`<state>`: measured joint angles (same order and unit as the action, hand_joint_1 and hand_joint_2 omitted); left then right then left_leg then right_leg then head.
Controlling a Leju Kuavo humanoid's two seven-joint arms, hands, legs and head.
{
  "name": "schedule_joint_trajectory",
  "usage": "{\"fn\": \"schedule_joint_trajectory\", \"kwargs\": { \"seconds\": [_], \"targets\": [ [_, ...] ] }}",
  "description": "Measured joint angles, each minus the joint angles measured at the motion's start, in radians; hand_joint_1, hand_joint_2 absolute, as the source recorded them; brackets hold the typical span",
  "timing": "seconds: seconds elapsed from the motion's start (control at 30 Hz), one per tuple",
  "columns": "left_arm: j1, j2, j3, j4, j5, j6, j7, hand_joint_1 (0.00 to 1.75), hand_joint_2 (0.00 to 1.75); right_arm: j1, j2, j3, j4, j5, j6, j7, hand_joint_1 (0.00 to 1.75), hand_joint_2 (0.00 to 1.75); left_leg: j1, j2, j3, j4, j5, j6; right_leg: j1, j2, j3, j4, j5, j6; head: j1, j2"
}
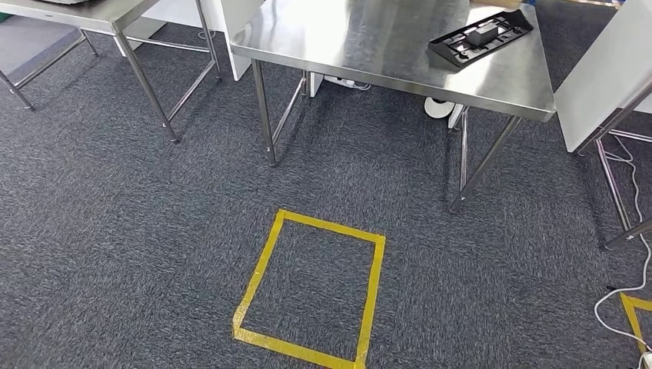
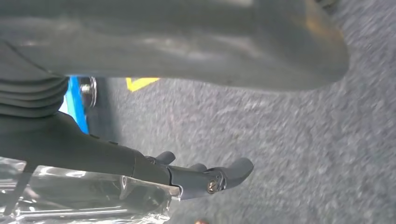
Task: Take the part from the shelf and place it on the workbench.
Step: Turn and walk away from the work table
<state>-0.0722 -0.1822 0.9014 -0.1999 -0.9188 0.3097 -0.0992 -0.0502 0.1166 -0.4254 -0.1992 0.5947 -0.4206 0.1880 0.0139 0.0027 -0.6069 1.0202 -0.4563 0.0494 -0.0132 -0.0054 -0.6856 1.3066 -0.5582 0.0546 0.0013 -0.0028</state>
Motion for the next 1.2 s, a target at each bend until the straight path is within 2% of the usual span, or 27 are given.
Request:
{"fn": "schedule_joint_trajectory", "kwargs": {
  "seconds": [0.03,0.07,0.1,0.13,0.17,0.2,0.27,0.3,0.37,0.43,0.47,0.5,0.53,0.57,0.63,0.67,0.7,0.77,0.83,0.87,0.93,0.97,1.0,1.03,1.1,1.17,1.2],
  "targets": [
    [0.000,0.000,-0.001,0.000,-0.001,-0.001,0.000,0.00,0.00,0.000,-0.001,0.004,0.000,0.016,-0.008,0.010,0.00,0.00,0.000,-0.003,-0.013,0.001,0.012,-0.003,0.000,0.003,0.028,-0.008,0.028,0.010,0.000,0.000],
    [0.000,0.000,-0.002,0.000,-0.002,-0.002,0.001,0.00,0.00,0.000,-0.003,0.010,0.000,0.029,-0.013,0.019,0.00,0.00,0.000,-0.007,-0.024,0.002,0.024,-0.007,0.001,0.012,0.075,-0.051,0.048,0.014,0.000,0.000],
    [0.000,-0.001,-0.003,0.000,-0.002,-0.002,0.002,0.00,0.00,0.000,-0.005,0.017,0.000,0.039,-0.016,0.025,0.00,0.00,-0.001,-0.011,-0.033,0.003,0.035,-0.012,0.002,0.026,0.140,-0.127,0.049,0.010,0.000,0.000],
    [-0.001,-0.001,-0.005,0.000,-0.002,-0.003,0.004,0.00,0.00,0.000,-0.006,0.023,0.000,0.046,-0.018,0.028,0.00,0.00,-0.002,-0.015,-0.040,0.004,0.046,-0.018,0.004,0.038,0.200,-0.213,0.033,0.000,-0.001,0.000],
    [-0.002,-0.002,-0.006,0.000,-0.003,-0.003,0.006,0.00,0.00,-0.001,-0.007,0.028,0.000,0.050,-0.018,0.030,0.00,0.00,-0.003,-0.019,-0.045,0.004,0.056,-0.023,0.007,0.048,0.246,-0.286,0.011,-0.011,-0.001,0.000],
    [-0.003,-0.003,-0.007,0.000,-0.003,-0.004,0.008,0.00,0.00,-0.002,-0.008,0.031,0.000,0.052,-0.018,0.030,0.00,0.00,-0.003,-0.023,-0.049,0.002,0.066,-0.030,0.011,0.050,0.273,-0.334,-0.008,-0.021,-0.002,0.000],
    [-0.002,-0.003,-0.008,0.000,-0.004,-0.004,0.012,0.00,0.00,-0.001,-0.008,0.034,0.000,0.052,-0.018,0.030,0.00,0.00,-0.001,-0.032,-0.057,0.000,0.078,-0.043,0.009,0.037,0.274,-0.356,-0.012,-0.038,-0.002,0.000],
    [0.000,-0.002,-0.008,0.000,-0.004,-0.004,0.014,0.00,0.00,0.001,-0.008,0.036,0.001,0.052,-0.018,0.030,0.00,0.00,0.001,-0.031,-0.063,0.011,0.064,-0.049,0.005,0.028,0.271,-0.357,-0.005,-0.048,-0.003,0.000],
    [0.003,-0.001,-0.008,0.001,-0.004,-0.004,0.017,0.00,0.00,0.005,-0.008,0.040,0.001,0.052,-0.018,0.030,0.00,0.00,0.004,-0.023,-0.088,0.087,-0.011,-0.056,-0.002,0.008,0.266,-0.359,0.008,-0.065,-0.005,0.000],
    [0.004,-0.001,-0.009,0.002,-0.006,-0.004,0.020,0.00,0.00,0.009,-0.008,0.043,0.001,0.053,-0.018,0.030,0.00,0.00,0.006,-0.016,-0.121,0.211,-0.087,-0.065,0.001,-0.013,0.258,-0.358,0.015,-0.071,-0.006,0.000],
    [0.004,-0.001,-0.009,0.002,-0.007,-0.004,0.022,0.00,0.00,0.010,-0.008,0.044,0.001,0.054,-0.018,0.030,0.00,0.00,0.007,-0.014,-0.127,0.257,-0.099,-0.069,0.002,-0.024,0.255,-0.357,0.017,-0.071,-0.006,0.000],
    [0.005,0.000,-0.009,0.003,-0.007,-0.005,0.025,0.00,0.00,0.010,-0.008,0.045,0.001,0.054,-0.018,0.029,0.00,0.00,0.009,-0.010,-0.119,0.271,-0.093,-0.073,0.002,-0.035,0.252,-0.356,0.018,-0.071,-0.006,0.000],
    [0.006,0.001,-0.009,0.003,-0.008,-0.005,0.029,0.00,0.00,0.011,-0.009,0.045,0.001,0.054,-0.018,0.029,0.00,0.00,0.012,-0.004,-0.091,0.246,-0.073,-0.076,0.002,-0.045,0.251,-0.355,0.019,-0.071,-0.006,0.000],
    [0.006,0.002,-0.009,0.003,-0.008,-0.005,0.031,0.00,0.00,0.010,-0.009,0.045,0.001,0.054,-0.018,0.027,0.00,0.00,0.015,0.008,-0.048,0.189,-0.050,-0.078,0.001,-0.054,0.251,-0.352,0.019,-0.069,-0.006,0.000],
    [0.005,0.003,-0.010,0.003,-0.009,-0.006,0.032,0.00,0.00,0.010,-0.009,0.045,0.001,0.054,-0.018,0.022,0.00,0.00,0.014,0.042,0.036,0.067,-0.026,-0.076,0.005,-0.069,0.246,-0.343,0.014,-0.061,-0.006,0.000],
    [0.004,0.003,-0.011,0.003,-0.010,-0.007,0.031,0.00,0.00,0.009,-0.010,0.045,0.001,0.054,-0.019,0.020,0.00,0.00,0.011,0.052,0.056,0.031,-0.026,-0.072,0.010,-0.076,0.244,-0.338,0.012,-0.055,-0.004,0.000],
    [0.004,0.003,-0.011,0.003,-0.012,-0.008,0.031,0.00,0.00,0.008,-0.010,0.045,0.001,0.053,-0.019,0.018,0.00,0.00,0.006,0.054,0.061,0.017,-0.031,-0.064,0.014,-0.083,0.242,-0.335,0.011,-0.049,-0.003,0.000],
    [0.005,0.003,-0.012,0.004,-0.013,-0.008,0.029,0.00,0.00,0.004,-0.011,0.045,0.001,0.052,-0.020,0.016,0.00,0.00,0.003,0.038,0.052,0.006,-0.030,-0.043,0.017,-0.092,0.240,-0.331,0.010,-0.036,-0.001,0.000],
    [0.005,0.004,-0.013,0.004,-0.014,-0.011,0.029,0.00,0.00,0.003,-0.011,0.045,0.001,0.051,-0.022,0.015,0.00,0.00,0.005,0.023,0.046,-0.005,-0.020,-0.022,0.012,-0.061,0.219,-0.290,-0.016,-0.031,0.002,0.000],
    [0.004,0.003,-0.013,0.004,-0.014,-0.012,0.029,0.00,0.00,0.004,-0.011,0.045,0.001,0.051,-0.022,0.014,0.00,0.00,0.006,0.015,0.043,-0.008,-0.015,-0.014,0.008,-0.037,0.192,-0.239,-0.043,-0.032,0.003,0.000],
    [0.004,0.003,-0.014,0.004,-0.016,-0.014,0.029,0.00,0.00,0.008,-0.011,0.045,0.002,0.050,-0.023,0.014,0.00,0.00,0.004,-0.003,0.033,-0.009,-0.009,-0.006,0.004,-0.006,0.124,-0.100,-0.097,-0.034,0.005,0.000],
    [0.004,0.002,-0.014,0.004,-0.016,-0.014,0.029,0.00,0.00,0.010,-0.012,0.045,0.002,0.049,-0.023,0.014,0.00,0.00,0.003,-0.014,0.030,-0.009,-0.006,-0.004,0.003,-0.002,0.098,-0.050,-0.109,-0.031,0.005,0.000],
    [0.005,0.002,-0.014,0.004,-0.017,-0.014,0.029,0.00,0.00,0.011,-0.013,0.045,0.002,0.049,-0.023,0.014,0.00,0.00,0.002,-0.025,0.029,-0.009,-0.004,-0.004,0.003,0.000,0.089,-0.036,-0.105,-0.024,0.005,0.000],
    [0.006,0.002,-0.014,0.005,-0.017,-0.014,0.029,0.00,0.00,0.012,-0.013,0.045,0.003,0.049,-0.023,0.014,0.00,0.00,0.002,-0.036,0.028,-0.009,-0.002,-0.006,0.002,0.003,0.100,-0.063,-0.084,-0.016,0.005,0.000],
    [0.006,0.001,-0.014,0.005,-0.017,-0.014,0.029,0.00,0.00,0.012,-0.015,0.045,0.003,0.049,-0.023,0.014,0.00,0.00,0.002,-0.057,0.028,-0.008,0.003,-0.012,-0.002,0.025,0.159,-0.202,-0.019,-0.001,0.006,0.000],
    [0.005,0.000,-0.014,0.005,-0.017,-0.014,0.028,0.00,0.00,0.011,-0.015,0.045,0.003,0.049,-0.023,0.014,0.00,0.00,-0.001,-0.075,0.025,-0.007,0.007,-0.021,-0.002,0.049,0.198,-0.305,0.022,-0.004,0.005,0.000],
    [0.005,0.000,-0.014,0.005,-0.017,-0.014,0.027,0.00,0.00,0.011,-0.015,0.045,0.003,0.049,-0.023,0.014,0.00,0.00,-0.003,-0.082,0.023,-0.007,0.010,-0.027,0.000,0.053,0.202,-0.322,0.029,-0.010,0.005,0.000]
  ]
}}
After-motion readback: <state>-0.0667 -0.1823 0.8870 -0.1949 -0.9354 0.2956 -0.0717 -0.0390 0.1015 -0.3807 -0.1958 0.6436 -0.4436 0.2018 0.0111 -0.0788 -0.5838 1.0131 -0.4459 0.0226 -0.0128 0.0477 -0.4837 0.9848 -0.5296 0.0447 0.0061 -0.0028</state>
